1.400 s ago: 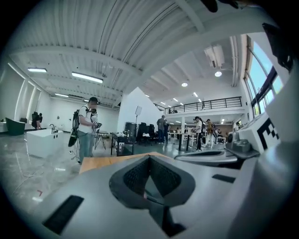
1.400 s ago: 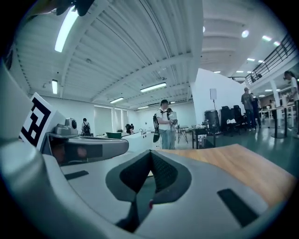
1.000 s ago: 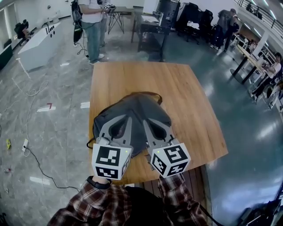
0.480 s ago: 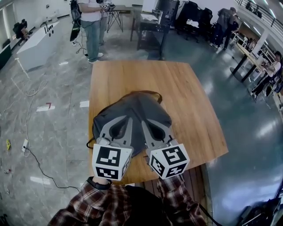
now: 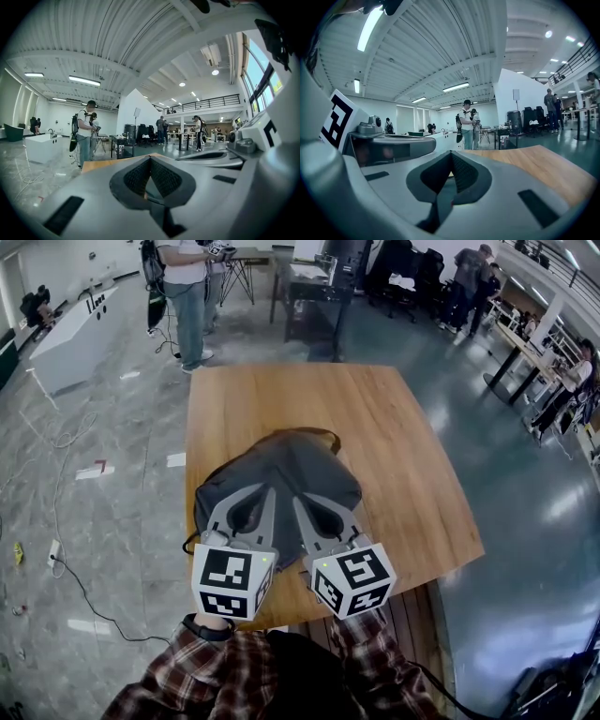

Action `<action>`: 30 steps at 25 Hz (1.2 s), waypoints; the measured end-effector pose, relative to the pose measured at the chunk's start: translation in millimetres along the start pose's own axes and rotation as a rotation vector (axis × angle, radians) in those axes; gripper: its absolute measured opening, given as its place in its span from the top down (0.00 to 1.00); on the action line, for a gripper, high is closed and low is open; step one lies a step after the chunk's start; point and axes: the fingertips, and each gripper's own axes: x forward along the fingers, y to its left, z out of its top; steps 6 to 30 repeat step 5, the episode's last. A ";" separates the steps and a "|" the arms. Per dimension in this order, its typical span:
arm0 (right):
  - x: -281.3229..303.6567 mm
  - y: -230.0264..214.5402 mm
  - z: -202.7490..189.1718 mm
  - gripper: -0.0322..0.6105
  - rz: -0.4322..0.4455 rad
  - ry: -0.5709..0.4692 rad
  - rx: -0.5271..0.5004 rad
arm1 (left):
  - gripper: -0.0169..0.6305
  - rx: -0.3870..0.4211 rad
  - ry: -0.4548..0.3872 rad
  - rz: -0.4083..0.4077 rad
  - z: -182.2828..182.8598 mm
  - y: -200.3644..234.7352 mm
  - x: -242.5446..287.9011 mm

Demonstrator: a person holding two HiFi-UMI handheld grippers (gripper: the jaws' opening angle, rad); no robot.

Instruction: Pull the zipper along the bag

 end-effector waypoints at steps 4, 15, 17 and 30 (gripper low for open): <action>1.1 -2.8 -2.7 0.94 0.003 0.005 0.004 | 0.96 0.001 0.005 0.001 -2.3 -0.9 3.0; 1.4 -3.7 -3.2 0.94 0.004 0.007 0.004 | 0.96 0.002 0.006 0.001 -2.7 -1.2 3.9; 1.4 -3.7 -3.2 0.94 0.004 0.007 0.004 | 0.96 0.002 0.006 0.001 -2.7 -1.2 3.9; 1.4 -3.7 -3.2 0.94 0.004 0.007 0.004 | 0.96 0.002 0.006 0.001 -2.7 -1.2 3.9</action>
